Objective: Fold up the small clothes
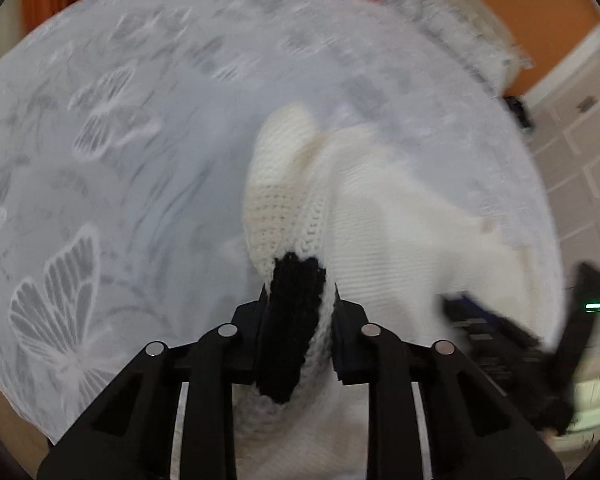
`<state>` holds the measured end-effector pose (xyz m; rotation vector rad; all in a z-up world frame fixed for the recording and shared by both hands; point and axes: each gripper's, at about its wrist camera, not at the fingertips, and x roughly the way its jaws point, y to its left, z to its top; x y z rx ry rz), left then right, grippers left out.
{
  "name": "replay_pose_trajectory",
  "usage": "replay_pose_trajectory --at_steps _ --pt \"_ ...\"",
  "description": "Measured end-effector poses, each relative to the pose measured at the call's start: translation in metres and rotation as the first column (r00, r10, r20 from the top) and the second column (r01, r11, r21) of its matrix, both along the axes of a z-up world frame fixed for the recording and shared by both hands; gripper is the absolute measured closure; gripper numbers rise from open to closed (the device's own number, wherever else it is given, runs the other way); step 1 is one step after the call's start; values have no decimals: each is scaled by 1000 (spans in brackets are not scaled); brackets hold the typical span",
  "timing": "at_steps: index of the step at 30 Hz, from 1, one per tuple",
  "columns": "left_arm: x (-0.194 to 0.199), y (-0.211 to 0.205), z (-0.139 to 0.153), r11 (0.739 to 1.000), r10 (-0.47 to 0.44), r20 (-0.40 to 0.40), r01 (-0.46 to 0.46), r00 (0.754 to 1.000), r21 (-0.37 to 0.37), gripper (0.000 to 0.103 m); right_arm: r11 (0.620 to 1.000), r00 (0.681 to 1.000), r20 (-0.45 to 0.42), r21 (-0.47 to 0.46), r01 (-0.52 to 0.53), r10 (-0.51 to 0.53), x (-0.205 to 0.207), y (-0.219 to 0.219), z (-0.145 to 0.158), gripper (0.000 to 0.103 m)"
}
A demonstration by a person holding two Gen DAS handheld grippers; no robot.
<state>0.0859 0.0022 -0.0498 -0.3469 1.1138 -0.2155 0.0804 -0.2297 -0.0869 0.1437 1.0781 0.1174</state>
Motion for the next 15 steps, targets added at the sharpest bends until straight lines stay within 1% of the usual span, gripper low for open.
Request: replay_pose_trajectory --at_steps 3,5,7,9,11,12,14,15 --pt "-3 -25 36 998 -54 68 57 996 -34 81 1000 1000 18 18 0 0 -2 -2 -1 67" --pt "-3 -51 60 993 -104 114 108 988 -36 81 999 1000 24 40 2 -3 -4 -5 -1 67" --pt "-4 -73 70 990 -136 138 141 981 -28 81 998 1000 29 61 2 -4 -4 -8 -2 67" --pt "-6 -96 74 986 -164 148 167 975 -6 81 997 999 36 77 -2 0 -4 -10 -1 67" --pt "-7 -115 72 984 -177 133 179 975 -2 81 995 999 38 103 -9 5 -5 -14 0 68" --pt "-9 -127 69 983 -181 121 183 976 1 81 992 999 38 127 -7 2 -7 -21 4 73" --pt "-10 -144 70 981 -196 122 196 973 19 81 982 998 39 184 31 -39 -14 -41 12 74" --pt "-9 -148 68 979 -203 120 201 972 27 81 971 996 44 228 65 -76 -22 -60 17 71"
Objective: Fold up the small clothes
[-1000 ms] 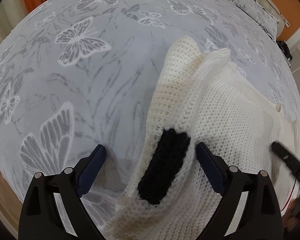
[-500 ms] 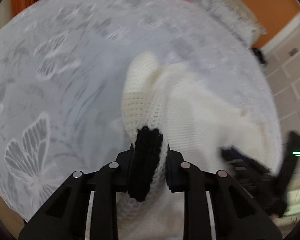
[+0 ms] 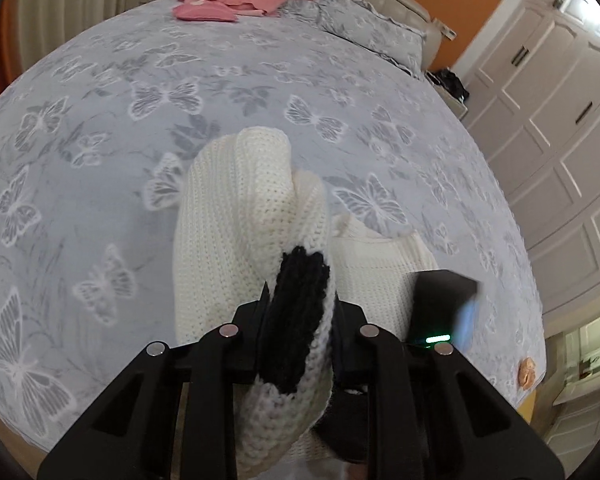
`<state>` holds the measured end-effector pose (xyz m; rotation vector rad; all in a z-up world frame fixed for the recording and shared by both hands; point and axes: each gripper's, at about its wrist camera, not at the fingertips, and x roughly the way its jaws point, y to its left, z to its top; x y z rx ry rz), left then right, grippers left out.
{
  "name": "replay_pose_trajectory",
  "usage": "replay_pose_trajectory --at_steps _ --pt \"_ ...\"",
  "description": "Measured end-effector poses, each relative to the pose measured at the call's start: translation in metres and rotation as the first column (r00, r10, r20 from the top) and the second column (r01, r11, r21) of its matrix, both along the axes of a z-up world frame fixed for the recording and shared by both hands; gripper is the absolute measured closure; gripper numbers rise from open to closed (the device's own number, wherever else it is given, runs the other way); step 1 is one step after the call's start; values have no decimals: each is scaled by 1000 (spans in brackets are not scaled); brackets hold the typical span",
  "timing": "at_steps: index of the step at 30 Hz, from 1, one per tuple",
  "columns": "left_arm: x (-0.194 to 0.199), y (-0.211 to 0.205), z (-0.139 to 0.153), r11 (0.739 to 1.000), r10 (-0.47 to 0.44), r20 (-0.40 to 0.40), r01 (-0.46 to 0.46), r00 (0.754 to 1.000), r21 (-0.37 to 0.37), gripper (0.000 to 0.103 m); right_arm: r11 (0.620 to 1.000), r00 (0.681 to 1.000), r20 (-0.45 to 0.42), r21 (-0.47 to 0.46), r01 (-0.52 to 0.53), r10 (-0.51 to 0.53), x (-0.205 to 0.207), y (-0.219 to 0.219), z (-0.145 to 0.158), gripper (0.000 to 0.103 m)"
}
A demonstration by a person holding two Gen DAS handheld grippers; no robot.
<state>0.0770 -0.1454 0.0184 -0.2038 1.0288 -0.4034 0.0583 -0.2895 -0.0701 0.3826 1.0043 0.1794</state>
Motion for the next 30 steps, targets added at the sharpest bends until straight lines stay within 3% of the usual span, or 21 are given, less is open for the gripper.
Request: replay_pose_trajectory --at_steps 3,9,11,13,15,18,20,23,30 --pt "2 -20 -4 1000 -4 -29 4 1000 14 81 996 997 9 38 76 -77 -25 -48 8 65" --pt "-15 -79 -17 996 -86 -62 86 994 1 78 981 984 1 77 179 -179 -76 -120 15 65" --pt "-21 -101 -33 992 -127 -95 129 987 14 56 978 981 -1 78 195 -196 -85 -130 15 65" --pt "-28 -115 -54 989 -135 -169 142 976 30 48 980 981 -30 40 194 -193 -87 -133 11 65" --pt "-36 -105 -55 994 -107 -189 106 976 -15 47 983 985 -25 64 171 -170 -91 -133 11 64" --pt "-51 -78 -37 995 -81 -147 72 986 -66 37 987 989 -2 63 147 -147 -90 -127 18 54" --pt "-57 -58 -26 997 -58 -103 53 993 -53 30 986 990 5 88 143 -144 -88 -126 21 49" --pt "-61 -24 -17 1000 -5 -52 5 999 -1 28 976 993 -15 181 117 -116 -72 -121 20 41" --pt "-58 38 -34 994 104 -106 -101 989 37 28 946 983 -159 296 133 -89 -21 -99 -13 36"
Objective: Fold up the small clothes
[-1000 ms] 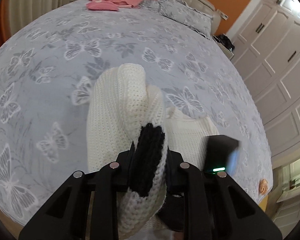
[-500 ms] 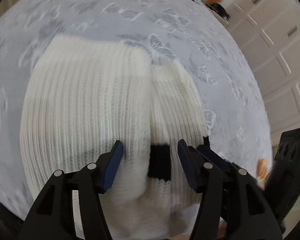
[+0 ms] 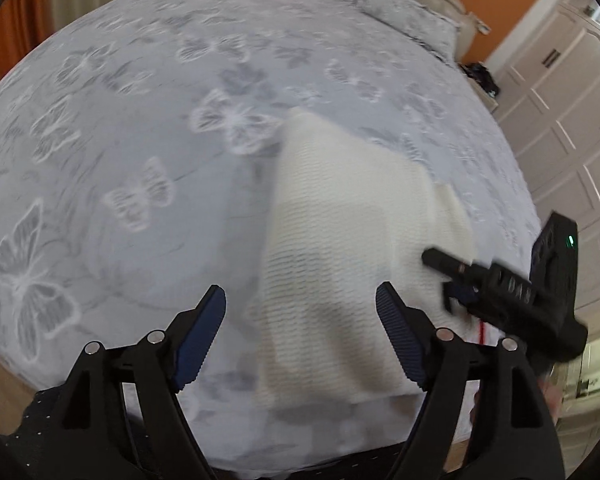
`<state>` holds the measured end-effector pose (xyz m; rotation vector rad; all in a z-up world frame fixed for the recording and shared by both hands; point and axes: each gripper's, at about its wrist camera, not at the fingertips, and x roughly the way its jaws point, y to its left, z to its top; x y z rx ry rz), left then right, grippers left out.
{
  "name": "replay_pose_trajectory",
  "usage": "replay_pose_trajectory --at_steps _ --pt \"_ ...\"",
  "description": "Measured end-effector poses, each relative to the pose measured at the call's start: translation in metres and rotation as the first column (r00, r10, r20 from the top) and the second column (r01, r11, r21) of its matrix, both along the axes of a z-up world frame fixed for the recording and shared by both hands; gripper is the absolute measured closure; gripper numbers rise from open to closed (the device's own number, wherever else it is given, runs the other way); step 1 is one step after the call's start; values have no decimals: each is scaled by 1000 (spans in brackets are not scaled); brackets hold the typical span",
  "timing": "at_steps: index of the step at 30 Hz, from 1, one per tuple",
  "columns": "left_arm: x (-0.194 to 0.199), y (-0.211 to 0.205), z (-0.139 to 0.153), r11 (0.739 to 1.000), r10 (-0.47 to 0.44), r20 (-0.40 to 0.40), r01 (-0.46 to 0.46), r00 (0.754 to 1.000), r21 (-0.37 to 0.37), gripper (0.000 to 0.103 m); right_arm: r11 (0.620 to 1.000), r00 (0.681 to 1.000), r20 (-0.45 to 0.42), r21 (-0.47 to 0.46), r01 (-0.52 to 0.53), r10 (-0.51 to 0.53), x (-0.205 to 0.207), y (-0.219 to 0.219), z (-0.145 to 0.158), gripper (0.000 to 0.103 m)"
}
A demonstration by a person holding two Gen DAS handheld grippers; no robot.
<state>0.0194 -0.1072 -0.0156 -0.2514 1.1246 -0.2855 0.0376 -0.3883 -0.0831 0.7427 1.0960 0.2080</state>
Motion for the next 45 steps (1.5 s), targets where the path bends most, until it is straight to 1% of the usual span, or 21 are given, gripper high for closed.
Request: replay_pose_trajectory --at_steps 1,2,3,5,8,10,12,15,19,22,26,28,30,31,32,33,37,40,41,43,45 --pt "-1 4 -2 1000 2 -6 -2 1000 -2 28 1000 1000 -1 5 -5 5 4 4 -1 39" --pt "0 6 -3 1000 2 -9 -2 1000 0 28 1000 1000 9 -13 -28 28 9 13 3 66" --pt "-2 11 -6 1000 0 -12 0 1000 3 28 999 999 11 -31 -45 45 9 20 7 80" --pt "-3 13 -8 1000 -8 -21 8 1000 4 28 997 996 60 -47 -63 66 10 27 29 83" --pt "-4 18 -9 1000 -17 -23 17 1000 -7 28 995 977 203 -96 -41 59 -3 20 89 84" --pt "-5 19 -9 1000 -24 -22 24 999 -10 28 987 975 220 -160 2 34 -16 7 101 84" --pt "-6 17 -11 999 -35 -29 34 999 -17 28 970 987 159 -241 35 4 -25 -9 82 84" --pt "-6 8 -16 998 -57 -37 56 998 -21 28 957 998 -2 -286 56 -59 -32 -32 20 84" --pt "-7 -14 -21 994 -106 -53 105 993 -17 27 977 996 24 -193 90 -87 -44 -42 8 81" --pt "-4 -30 -27 988 -142 -89 135 986 -71 19 979 997 26 -185 79 -76 -47 -36 16 73" --pt "3 -48 -42 988 -138 -124 128 983 -88 15 988 998 39 -141 60 -55 -76 -38 32 43" --pt "4 -55 -50 989 -132 -147 119 980 -92 15 992 999 35 -116 43 -39 -88 -34 32 38" --pt "4 -57 -54 989 -120 -160 104 980 -108 15 995 1000 9 -100 15 -15 -96 -28 22 41" --pt "3 -59 -55 989 -115 -164 96 980 -116 15 993 1000 -1 -118 -2 2 -95 -25 17 53" --pt "2 -60 -55 989 -111 -169 92 979 -117 15 988 1000 -16 -156 -21 18 -97 -22 12 81" --pt "2 -61 -55 989 -109 -172 89 979 -116 15 986 1000 -16 -166 -12 9 -98 -24 12 82" --pt "1 -60 -45 991 -111 -136 99 984 -91 15 984 992 108 -156 88 -72 -112 -53 35 84" --pt "5 -62 -52 994 -101 -139 94 985 -52 14 985 999 -26 -172 14 -19 -106 -55 -7 81" --pt "7 -64 -58 995 -96 -163 90 982 -44 14 987 999 -34 -162 5 -10 -104 -54 -13 80" --pt "10 -65 -63 994 -97 -178 88 979 -60 14 983 1000 -5 -185 18 -19 -105 -54 0 75" --pt "12 -67 -63 994 -100 -170 91 980 -62 14 978 997 48 -195 69 -61 -106 -61 18 62"
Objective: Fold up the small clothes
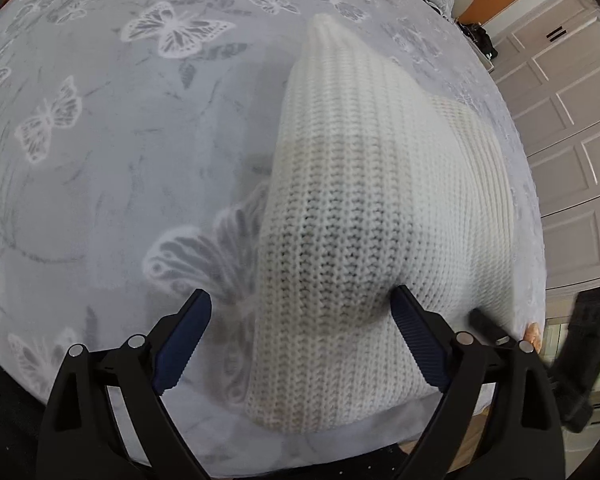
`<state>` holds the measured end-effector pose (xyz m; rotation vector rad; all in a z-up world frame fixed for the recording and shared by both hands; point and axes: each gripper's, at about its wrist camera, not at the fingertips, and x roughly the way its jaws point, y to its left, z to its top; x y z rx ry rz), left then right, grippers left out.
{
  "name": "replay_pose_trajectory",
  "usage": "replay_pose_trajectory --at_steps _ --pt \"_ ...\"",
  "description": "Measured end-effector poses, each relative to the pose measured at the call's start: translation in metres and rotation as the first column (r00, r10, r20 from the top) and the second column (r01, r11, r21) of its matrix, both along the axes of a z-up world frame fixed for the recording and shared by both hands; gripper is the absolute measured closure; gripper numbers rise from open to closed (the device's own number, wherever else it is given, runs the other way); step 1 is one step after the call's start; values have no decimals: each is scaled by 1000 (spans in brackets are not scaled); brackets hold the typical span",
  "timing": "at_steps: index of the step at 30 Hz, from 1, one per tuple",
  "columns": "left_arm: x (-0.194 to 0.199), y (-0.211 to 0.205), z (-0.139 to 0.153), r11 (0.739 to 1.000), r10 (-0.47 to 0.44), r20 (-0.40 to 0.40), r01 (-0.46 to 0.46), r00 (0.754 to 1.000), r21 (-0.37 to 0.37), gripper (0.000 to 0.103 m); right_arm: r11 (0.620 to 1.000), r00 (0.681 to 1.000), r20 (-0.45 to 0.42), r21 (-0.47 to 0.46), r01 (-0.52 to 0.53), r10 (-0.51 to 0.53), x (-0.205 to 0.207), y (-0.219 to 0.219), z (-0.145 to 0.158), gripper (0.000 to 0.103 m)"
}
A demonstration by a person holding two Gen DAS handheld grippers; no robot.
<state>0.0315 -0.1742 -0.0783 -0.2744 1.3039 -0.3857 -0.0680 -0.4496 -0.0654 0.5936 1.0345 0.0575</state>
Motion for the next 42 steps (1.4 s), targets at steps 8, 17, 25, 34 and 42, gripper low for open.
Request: replay_pose_trajectory --at_steps 8,17,25,34,42 --pt "22 -5 -27 992 11 -114 -25 993 -123 20 989 996 -73 134 65 -55 41 -7 -40 44" --pt "27 57 65 978 -42 69 55 997 -201 69 987 992 127 159 -21 1 25 43 53 65" --pt "-9 104 5 994 -50 41 45 998 103 62 995 992 -123 104 -7 20 8 77 -18 46" --pt "-29 101 28 995 -88 228 76 970 60 36 994 999 -34 -105 -6 3 34 85 42 45" --pt "-35 99 19 996 -85 247 77 965 40 34 993 998 57 -117 10 -3 72 93 49 83"
